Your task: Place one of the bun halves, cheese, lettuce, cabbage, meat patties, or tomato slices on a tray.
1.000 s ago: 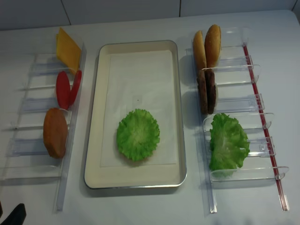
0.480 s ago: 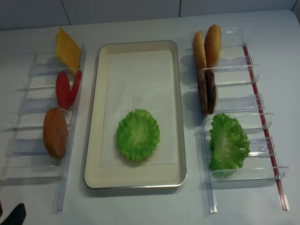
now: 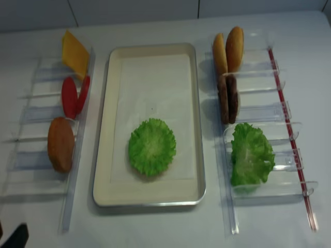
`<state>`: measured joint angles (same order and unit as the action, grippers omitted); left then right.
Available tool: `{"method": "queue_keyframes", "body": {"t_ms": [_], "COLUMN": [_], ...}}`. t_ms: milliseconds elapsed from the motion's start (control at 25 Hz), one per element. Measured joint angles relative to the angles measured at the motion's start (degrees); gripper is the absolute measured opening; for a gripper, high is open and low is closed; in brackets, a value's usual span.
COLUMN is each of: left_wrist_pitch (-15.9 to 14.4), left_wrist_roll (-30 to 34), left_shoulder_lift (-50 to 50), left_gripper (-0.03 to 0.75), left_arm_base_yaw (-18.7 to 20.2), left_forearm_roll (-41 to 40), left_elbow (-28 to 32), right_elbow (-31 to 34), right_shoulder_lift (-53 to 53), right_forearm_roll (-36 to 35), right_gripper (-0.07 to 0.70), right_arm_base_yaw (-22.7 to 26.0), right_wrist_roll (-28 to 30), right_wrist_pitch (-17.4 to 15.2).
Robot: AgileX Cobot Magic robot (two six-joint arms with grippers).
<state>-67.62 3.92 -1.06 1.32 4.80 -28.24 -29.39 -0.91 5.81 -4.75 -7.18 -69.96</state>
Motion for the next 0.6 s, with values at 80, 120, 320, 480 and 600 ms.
{"method": "queue_keyframes", "body": {"t_ms": [80,120,320,480,600], "left_wrist_pitch": [0.00,0.00,0.00,0.00,0.00], "left_wrist_roll": [0.00,0.00,0.00,0.00,0.00], "left_shoulder_lift": [0.00,0.00,0.00,0.00,0.00], "left_gripper": [0.327,0.327,0.327,0.327,0.327], "left_arm_base_yaw": [0.00,0.00,0.00,0.00,0.00], "left_forearm_roll": [-0.09,-0.09,-0.09,-0.09,-0.09], "left_elbow": [0.00,0.00,0.00,0.00,0.00], "right_elbow": [0.34,0.57,1.40,2.11,2.36], "right_shoulder_lift": [0.00,-0.04,-0.13,-0.13,-0.13], "right_forearm_roll": [-1.97,-3.13,-10.48,-13.05,-13.27], "right_gripper": [0.449,0.447,0.447,0.446,0.446], "right_arm_base_yaw": [2.74,4.18,9.04,9.91,9.91], "right_wrist_roll": [2.42,4.14,12.16,14.15,14.27], "right_wrist_pitch": [1.48,1.93,3.36,4.61,4.85]}}
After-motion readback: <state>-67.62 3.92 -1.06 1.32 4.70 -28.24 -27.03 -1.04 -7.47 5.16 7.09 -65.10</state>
